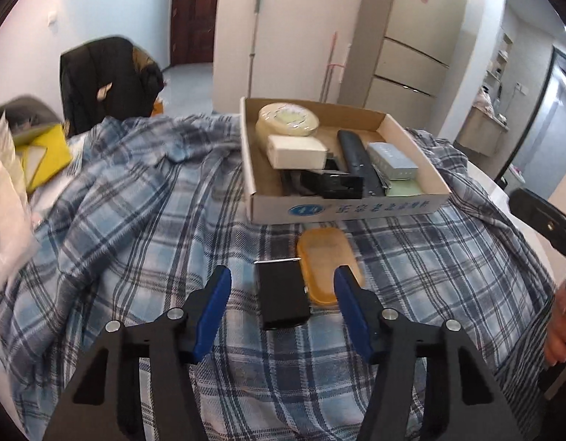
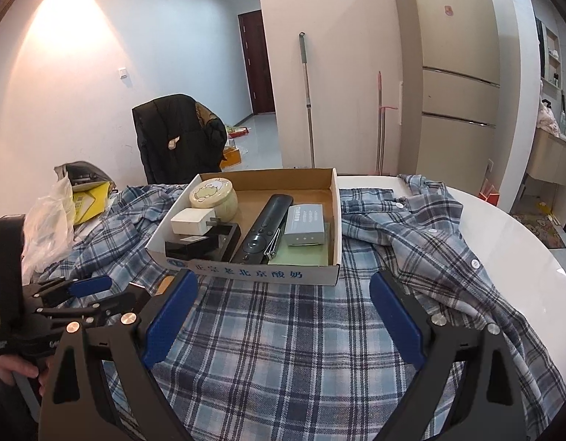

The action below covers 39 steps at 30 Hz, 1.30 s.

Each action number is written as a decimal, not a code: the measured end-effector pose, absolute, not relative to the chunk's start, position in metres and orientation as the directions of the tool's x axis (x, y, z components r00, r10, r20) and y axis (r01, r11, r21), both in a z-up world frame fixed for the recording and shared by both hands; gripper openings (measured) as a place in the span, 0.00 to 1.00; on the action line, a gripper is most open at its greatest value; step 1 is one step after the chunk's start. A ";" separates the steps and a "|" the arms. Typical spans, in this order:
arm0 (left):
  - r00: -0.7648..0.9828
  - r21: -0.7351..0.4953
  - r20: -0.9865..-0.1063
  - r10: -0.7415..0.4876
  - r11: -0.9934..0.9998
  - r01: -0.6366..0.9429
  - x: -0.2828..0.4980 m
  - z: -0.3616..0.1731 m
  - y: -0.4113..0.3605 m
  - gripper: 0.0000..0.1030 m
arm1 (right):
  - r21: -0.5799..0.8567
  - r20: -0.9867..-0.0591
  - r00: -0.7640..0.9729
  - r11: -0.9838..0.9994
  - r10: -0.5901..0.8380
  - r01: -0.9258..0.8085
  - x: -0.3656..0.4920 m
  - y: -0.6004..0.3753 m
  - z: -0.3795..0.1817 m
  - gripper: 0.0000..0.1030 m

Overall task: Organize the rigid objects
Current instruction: 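Move the left tool to the black square adapter on the shirt and grasp it, then lift the black adapter with the left tool while the right tool approaches the orange soap box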

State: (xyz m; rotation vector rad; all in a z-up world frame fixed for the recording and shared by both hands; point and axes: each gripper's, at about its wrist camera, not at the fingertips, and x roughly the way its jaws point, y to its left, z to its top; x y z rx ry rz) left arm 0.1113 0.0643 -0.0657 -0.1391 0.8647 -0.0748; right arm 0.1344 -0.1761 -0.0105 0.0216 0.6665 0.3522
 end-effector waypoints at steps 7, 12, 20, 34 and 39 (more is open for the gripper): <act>0.618 -0.205 -0.771 -0.153 0.979 -0.014 0.115 -0.073 0.072 0.58 | 0.144 -0.603 0.723 0.938 0.337 -0.316 0.136 -0.176 -0.014 0.91; 0.566 -0.186 -0.811 -0.150 0.982 -0.007 0.124 -0.081 0.061 0.57 | 0.153 -0.611 0.715 0.937 0.339 -0.314 0.138 -0.178 -0.019 0.91; 0.528 -0.240 -0.832 -0.171 0.969 -0.064 0.133 -0.093 0.072 0.39 | 0.167 -0.614 0.709 0.935 0.347 -0.312 0.138 -0.180 -0.022 0.91; 0.598 -0.195 -0.788 -0.150 0.981 -0.011 0.116 -0.066 0.070 0.32 | 0.152 -0.608 0.724 0.943 0.326 -0.297 0.135 -0.184 -0.014 0.91; 0.542 -0.227 -0.823 -0.170 0.973 -0.040 0.131 -0.090 0.074 0.32 | 0.146 -0.608 0.724 0.942 0.325 -0.301 0.133 -0.184 -0.013 0.91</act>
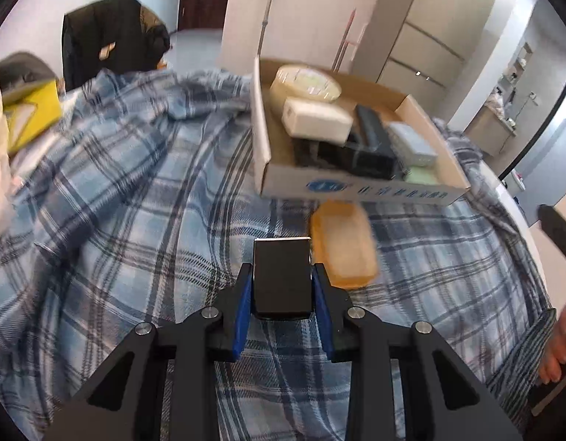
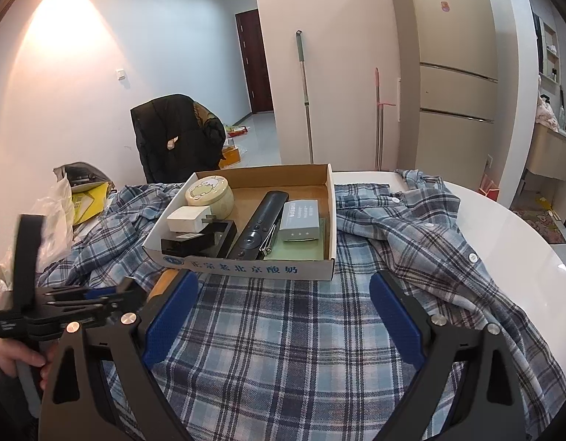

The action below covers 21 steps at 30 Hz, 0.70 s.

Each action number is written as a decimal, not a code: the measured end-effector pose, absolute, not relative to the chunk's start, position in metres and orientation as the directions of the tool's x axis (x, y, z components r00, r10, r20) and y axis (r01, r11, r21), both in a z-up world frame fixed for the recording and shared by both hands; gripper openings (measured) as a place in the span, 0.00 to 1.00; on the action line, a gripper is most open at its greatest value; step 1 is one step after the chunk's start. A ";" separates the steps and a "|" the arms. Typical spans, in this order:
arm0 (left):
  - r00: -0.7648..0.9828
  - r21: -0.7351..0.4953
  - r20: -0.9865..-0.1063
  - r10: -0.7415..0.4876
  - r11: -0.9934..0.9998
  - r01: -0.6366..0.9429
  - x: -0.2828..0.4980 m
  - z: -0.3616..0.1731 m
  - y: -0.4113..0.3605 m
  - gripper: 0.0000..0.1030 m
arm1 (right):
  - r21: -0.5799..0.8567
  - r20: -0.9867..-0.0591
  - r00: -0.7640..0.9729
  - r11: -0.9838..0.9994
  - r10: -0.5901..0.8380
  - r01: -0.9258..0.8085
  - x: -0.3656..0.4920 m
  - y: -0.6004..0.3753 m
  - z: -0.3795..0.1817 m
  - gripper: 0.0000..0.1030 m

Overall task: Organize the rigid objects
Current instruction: 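Lift the black adapter with the left tool while the right tool approaches the orange soap box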

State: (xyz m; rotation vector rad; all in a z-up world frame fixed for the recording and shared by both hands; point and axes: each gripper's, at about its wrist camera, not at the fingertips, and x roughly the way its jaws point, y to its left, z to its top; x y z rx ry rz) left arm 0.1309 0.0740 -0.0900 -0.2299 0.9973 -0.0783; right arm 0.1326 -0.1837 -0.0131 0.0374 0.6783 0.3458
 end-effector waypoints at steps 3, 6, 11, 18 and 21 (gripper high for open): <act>0.543 -0.226 -0.822 -0.170 0.974 -0.037 0.133 -0.090 0.074 0.32 | 0.137 -0.609 0.727 0.945 0.318 -0.298 0.132 -0.186 -0.014 0.91; 0.544 -0.205 -0.825 -0.153 0.978 -0.037 0.136 -0.089 0.072 0.32 | 0.141 -0.626 0.715 0.947 0.311 -0.289 0.136 -0.188 -0.019 0.91; 0.590 -0.110 -0.805 -0.056 0.992 -0.055 0.140 -0.074 0.084 0.31 | 0.035 -0.752 0.629 0.964 0.199 -0.263 0.151 -0.182 -0.047 0.77; 0.624 -0.138 -0.778 -0.077 0.989 -0.050 0.129 -0.054 0.102 0.31 | 0.081 -0.744 0.629 0.965 0.226 -0.251 0.151 -0.192 -0.045 0.77; 0.619 -0.128 -0.780 -0.089 0.992 -0.019 0.121 -0.050 0.091 0.31 | 0.080 -0.728 0.646 0.965 0.227 -0.249 0.149 -0.191 -0.037 0.77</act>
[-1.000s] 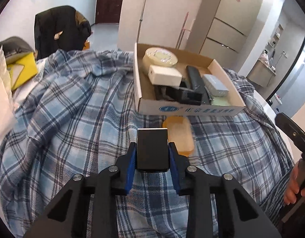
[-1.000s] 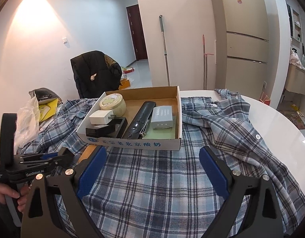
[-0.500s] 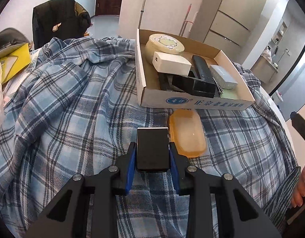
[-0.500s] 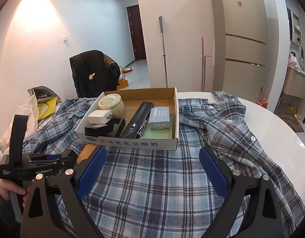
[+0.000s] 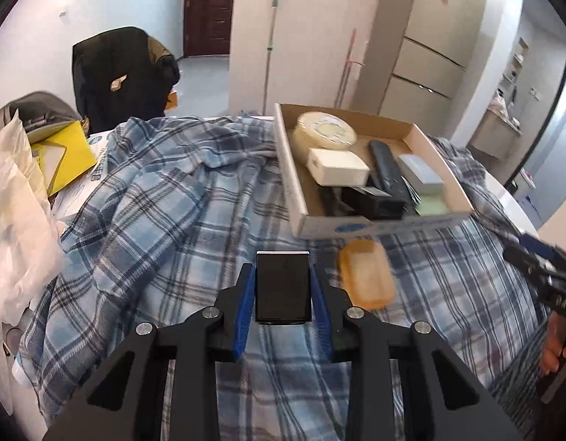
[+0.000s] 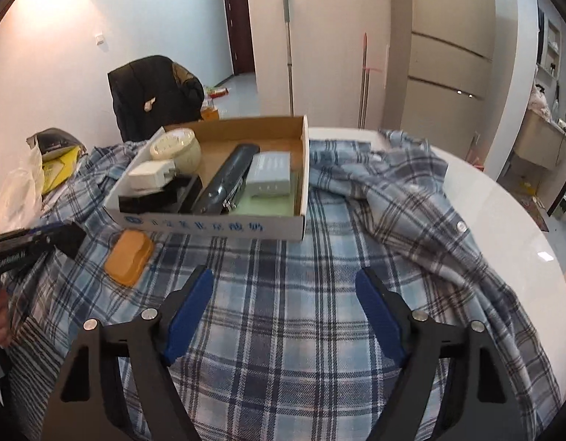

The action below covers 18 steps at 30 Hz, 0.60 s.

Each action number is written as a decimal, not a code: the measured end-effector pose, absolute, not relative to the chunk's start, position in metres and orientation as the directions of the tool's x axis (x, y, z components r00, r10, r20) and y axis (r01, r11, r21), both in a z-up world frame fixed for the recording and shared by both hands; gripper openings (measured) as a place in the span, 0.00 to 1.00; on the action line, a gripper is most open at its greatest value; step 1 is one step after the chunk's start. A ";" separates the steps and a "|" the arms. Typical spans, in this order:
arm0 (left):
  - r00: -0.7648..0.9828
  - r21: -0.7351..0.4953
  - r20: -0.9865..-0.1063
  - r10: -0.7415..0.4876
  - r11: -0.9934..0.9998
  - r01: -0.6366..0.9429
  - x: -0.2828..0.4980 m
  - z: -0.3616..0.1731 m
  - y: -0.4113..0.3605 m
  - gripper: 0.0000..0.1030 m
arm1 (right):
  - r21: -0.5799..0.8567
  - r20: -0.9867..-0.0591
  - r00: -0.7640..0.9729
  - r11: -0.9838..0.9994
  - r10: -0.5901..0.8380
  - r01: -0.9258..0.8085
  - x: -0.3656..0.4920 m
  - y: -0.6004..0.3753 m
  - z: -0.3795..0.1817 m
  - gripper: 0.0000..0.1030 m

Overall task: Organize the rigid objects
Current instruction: 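Lift the black adapter with the left tool while the right tool approaches the orange soap box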

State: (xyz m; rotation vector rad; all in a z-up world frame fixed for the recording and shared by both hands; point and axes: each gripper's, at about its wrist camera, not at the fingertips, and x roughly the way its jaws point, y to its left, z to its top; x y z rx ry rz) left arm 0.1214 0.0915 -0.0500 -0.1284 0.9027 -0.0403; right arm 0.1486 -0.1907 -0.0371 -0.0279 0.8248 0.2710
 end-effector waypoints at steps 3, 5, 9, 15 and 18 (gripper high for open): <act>0.616 -0.091 -0.784 -0.083 0.996 0.017 0.114 -0.053 0.076 0.31 | 0.076 -0.726 0.648 0.964 0.228 -0.254 0.145 -0.188 -0.033 0.77; 0.599 -0.071 -0.798 -0.071 0.997 0.025 0.115 -0.062 0.069 0.31 | 0.067 -0.726 0.650 0.963 0.226 -0.260 0.143 -0.187 -0.032 0.77; 0.563 -0.065 -0.824 -0.059 0.998 0.010 0.121 -0.080 0.064 0.31 | 0.063 -0.724 0.652 0.963 0.225 -0.262 0.138 -0.188 -0.030 0.77; 0.531 -0.080 -0.844 -0.077 0.997 0.017 0.125 -0.092 0.063 0.31 | 0.057 -0.726 0.654 0.967 0.210 -0.247 0.140 -0.194 -0.028 0.77; 0.590 -0.099 -0.801 -0.101 0.994 0.036 0.116 -0.079 0.063 0.31 | 0.052 -0.727 0.655 0.967 0.208 -0.250 0.141 -0.190 -0.025 0.77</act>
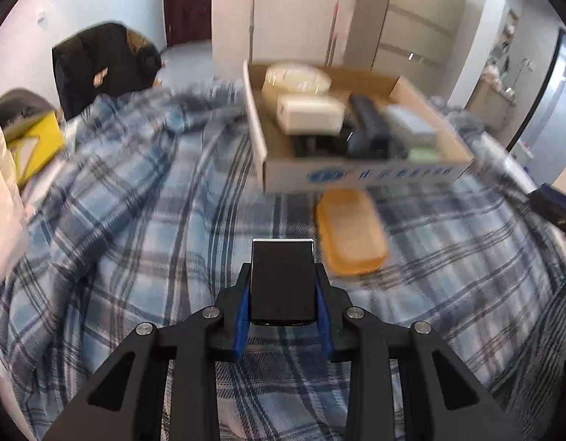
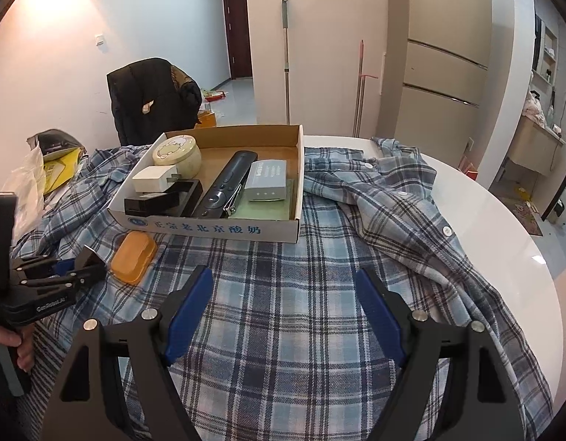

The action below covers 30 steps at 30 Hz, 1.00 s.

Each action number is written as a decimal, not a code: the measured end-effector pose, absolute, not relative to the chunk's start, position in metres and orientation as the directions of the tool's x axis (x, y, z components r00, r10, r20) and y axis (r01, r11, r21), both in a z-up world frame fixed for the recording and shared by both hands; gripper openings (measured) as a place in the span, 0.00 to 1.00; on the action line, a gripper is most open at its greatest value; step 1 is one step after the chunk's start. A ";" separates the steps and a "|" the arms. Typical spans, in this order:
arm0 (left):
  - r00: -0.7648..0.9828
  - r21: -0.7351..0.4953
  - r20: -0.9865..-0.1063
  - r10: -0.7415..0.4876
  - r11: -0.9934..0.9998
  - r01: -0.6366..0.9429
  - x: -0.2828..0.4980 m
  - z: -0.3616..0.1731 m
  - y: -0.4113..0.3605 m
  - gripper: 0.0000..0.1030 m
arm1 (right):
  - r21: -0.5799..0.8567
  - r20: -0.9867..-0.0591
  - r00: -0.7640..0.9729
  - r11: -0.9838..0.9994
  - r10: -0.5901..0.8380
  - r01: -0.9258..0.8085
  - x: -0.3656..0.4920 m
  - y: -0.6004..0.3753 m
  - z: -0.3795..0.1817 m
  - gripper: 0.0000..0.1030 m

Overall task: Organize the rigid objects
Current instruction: 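Lift the black adapter with the left tool while the right tool approaches the orange soap box, then grasp the orange translucent soap box with the right tool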

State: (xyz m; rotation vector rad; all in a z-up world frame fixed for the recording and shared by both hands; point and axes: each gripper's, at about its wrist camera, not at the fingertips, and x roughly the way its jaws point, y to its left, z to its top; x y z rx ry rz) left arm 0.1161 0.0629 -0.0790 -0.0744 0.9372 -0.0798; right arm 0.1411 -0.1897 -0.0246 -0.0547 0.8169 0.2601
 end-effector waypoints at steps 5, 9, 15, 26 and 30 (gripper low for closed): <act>0.753 -0.155 -0.648 -0.118 0.988 0.021 0.095 -0.048 0.079 0.31 | 0.068 -0.726 0.641 0.953 0.249 -0.294 0.141 -0.164 -0.014 0.73; 0.786 -0.207 -0.608 -0.115 0.978 -0.017 0.092 -0.047 0.100 0.31 | 0.138 -0.739 0.590 0.930 0.326 -0.342 0.144 -0.131 -0.009 0.63; 0.764 -0.244 -0.641 -0.074 0.963 -0.112 0.094 -0.056 0.120 0.31 | 0.123 -0.772 0.543 0.916 0.330 -0.382 0.154 -0.061 -0.035 0.54; 0.767 -0.239 -0.635 -0.092 0.967 -0.082 0.090 -0.057 0.116 0.31 | 0.098 -0.826 0.484 0.919 0.289 -0.382 0.165 -0.018 -0.070 0.49; 0.769 -0.250 -0.631 -0.100 0.965 -0.080 0.089 -0.057 0.119 0.31 | 0.098 -0.854 0.449 0.928 0.264 -0.359 0.173 -0.013 -0.080 0.49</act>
